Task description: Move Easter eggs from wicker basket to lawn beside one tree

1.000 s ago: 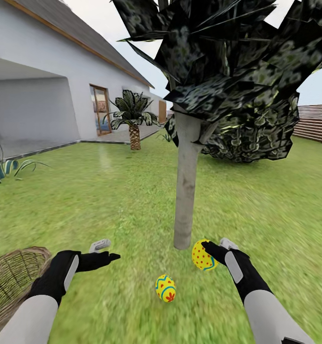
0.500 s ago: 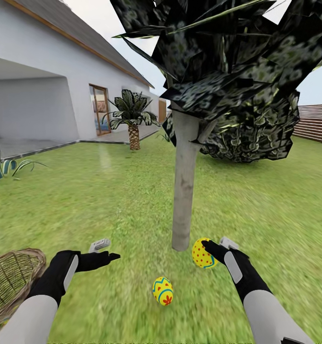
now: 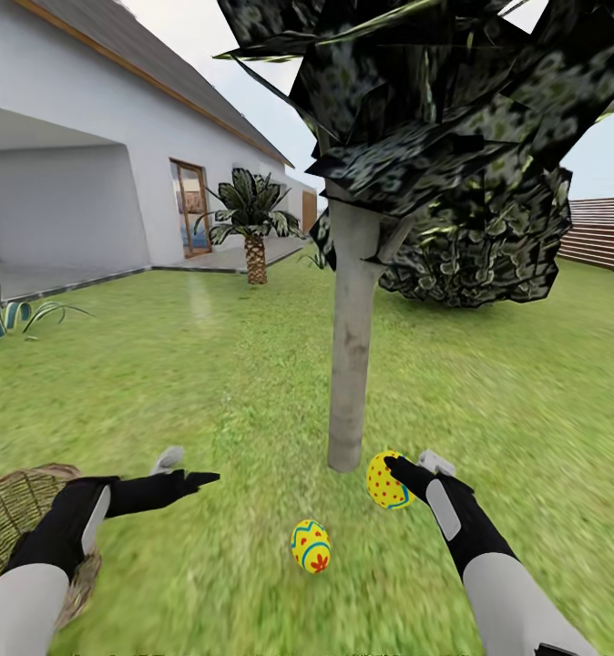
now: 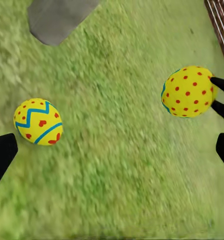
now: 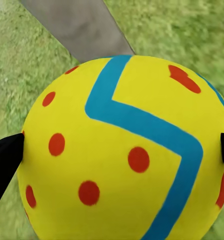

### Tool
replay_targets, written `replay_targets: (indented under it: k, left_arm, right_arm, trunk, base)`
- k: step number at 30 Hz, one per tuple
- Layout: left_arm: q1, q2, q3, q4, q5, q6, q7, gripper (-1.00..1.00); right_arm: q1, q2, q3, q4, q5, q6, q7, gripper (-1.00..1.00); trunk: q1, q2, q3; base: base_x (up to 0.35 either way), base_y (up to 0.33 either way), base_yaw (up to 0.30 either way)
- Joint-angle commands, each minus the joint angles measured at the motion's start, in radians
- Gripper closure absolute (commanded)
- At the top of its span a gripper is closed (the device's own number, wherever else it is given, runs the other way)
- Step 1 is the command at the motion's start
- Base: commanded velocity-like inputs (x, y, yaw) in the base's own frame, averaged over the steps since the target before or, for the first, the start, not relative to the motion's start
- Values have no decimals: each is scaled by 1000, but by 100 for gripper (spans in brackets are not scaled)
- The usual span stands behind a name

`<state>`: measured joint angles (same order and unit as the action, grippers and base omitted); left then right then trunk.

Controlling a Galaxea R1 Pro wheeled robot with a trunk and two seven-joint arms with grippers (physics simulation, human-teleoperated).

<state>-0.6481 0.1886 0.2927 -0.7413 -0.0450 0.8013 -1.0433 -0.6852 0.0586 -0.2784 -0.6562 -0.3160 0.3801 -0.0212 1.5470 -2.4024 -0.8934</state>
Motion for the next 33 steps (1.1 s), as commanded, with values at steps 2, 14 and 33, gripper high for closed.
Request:
replay_targets:
  k: [2,14,33]
  left_arm:
    - [-1,17,1,0,-9,16,-116,-100]
    - [-1,23,0,0,-10,19,-166,-100]
    - [-1,20,-10,0,-20,27,-163,-100]
  right_arm:
    - [-1,1,-4,-2,-9,4,-2,100]
    - [-1,4,-4,0,-9,-30,-2,100]
    - [-1,6,-4,4,-9,-35,-3,100]
  trunk:
    - [8,-15,-7]
    - [38,-71,-32]
    - [60,-101,-103]
  base:
    - [0,0,0]
    - [0,0,0]
    - [0,0,0]
